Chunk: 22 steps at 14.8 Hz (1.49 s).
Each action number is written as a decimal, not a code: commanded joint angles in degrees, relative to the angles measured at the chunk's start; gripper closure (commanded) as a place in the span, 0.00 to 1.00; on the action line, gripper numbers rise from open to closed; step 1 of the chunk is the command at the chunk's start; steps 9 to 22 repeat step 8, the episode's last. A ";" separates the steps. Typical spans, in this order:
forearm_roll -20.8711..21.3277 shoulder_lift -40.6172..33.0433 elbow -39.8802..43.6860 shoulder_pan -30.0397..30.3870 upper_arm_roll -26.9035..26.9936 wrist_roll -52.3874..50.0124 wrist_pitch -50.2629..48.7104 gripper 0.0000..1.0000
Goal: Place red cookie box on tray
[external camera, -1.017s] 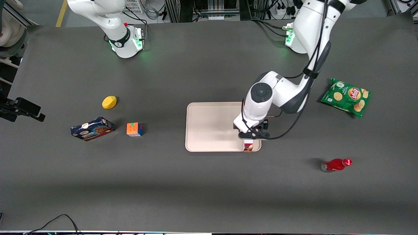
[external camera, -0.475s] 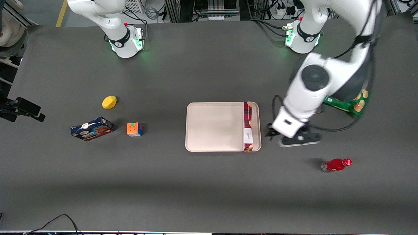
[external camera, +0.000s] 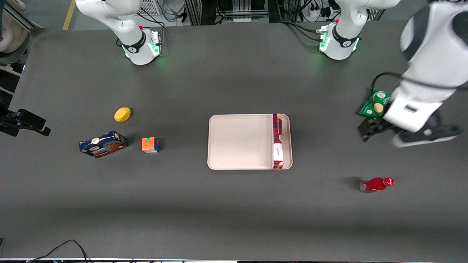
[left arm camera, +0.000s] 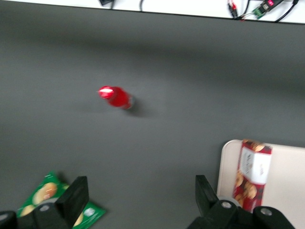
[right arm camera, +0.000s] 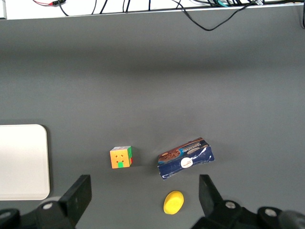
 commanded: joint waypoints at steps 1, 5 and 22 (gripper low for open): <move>-3.32 -5.43 -1.11 4.48 0.31 8.96 -5.48 0.00; -6.06 -7.20 -1.29 5.55 1.80 10.47 -8.22 0.00; -6.50 -7.11 -1.38 5.64 1.89 10.56 -8.13 0.00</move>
